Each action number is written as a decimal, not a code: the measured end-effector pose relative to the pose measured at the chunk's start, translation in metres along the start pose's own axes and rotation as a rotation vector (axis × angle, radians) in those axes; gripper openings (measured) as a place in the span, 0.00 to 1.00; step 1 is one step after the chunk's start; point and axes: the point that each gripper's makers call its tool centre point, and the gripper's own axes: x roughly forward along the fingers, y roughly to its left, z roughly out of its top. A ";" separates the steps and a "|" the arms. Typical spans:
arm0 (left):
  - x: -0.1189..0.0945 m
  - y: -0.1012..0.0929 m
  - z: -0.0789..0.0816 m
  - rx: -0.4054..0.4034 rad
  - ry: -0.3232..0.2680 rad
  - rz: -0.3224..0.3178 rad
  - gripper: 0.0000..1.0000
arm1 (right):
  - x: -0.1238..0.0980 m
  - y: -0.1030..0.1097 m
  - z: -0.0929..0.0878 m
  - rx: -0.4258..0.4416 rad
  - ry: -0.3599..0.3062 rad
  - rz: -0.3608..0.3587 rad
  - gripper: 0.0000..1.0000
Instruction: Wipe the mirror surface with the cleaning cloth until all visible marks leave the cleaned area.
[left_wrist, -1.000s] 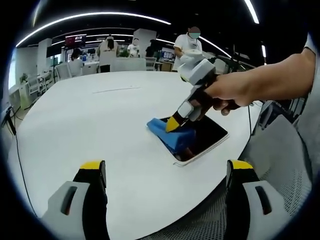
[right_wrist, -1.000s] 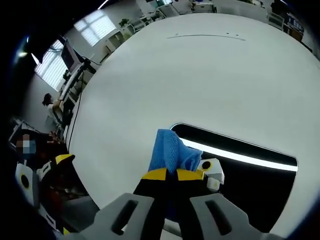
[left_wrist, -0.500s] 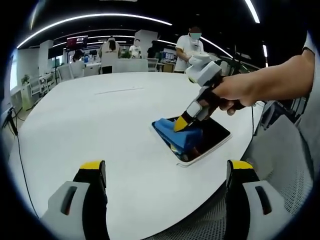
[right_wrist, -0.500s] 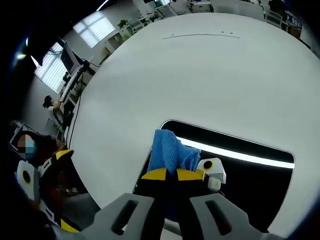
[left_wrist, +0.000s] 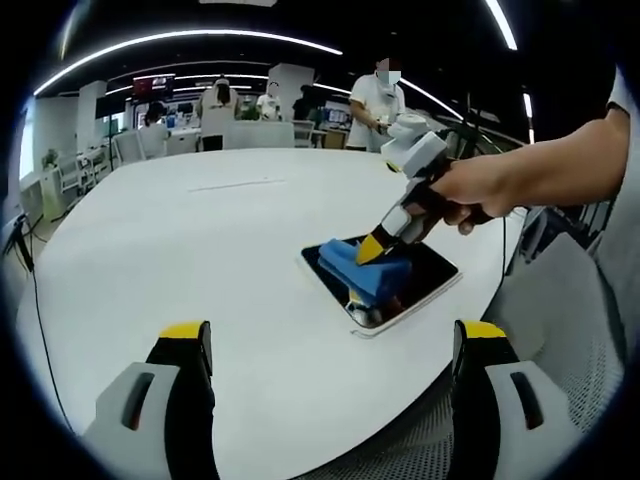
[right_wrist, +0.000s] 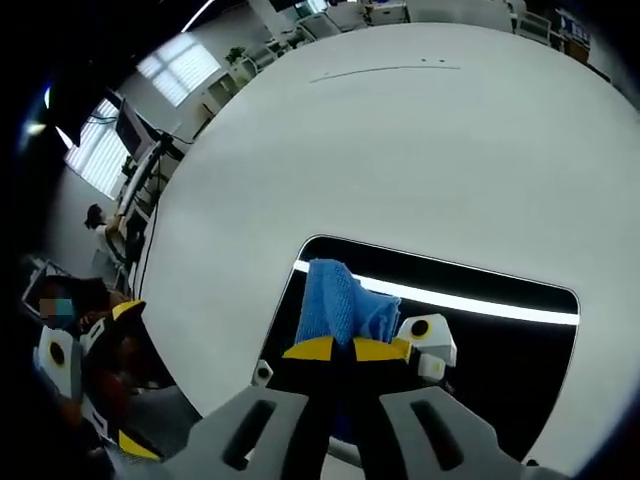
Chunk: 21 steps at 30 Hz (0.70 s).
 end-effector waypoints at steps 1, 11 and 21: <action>0.000 0.000 0.000 -0.003 0.000 0.002 0.99 | -0.001 -0.003 -0.001 0.003 0.000 -0.003 0.00; 0.000 0.001 0.000 -0.004 -0.008 -0.004 0.99 | -0.007 -0.015 -0.005 0.011 -0.006 -0.019 0.00; 0.000 0.002 0.000 -0.007 -0.008 -0.004 0.99 | -0.017 -0.030 -0.010 0.017 -0.017 -0.023 0.00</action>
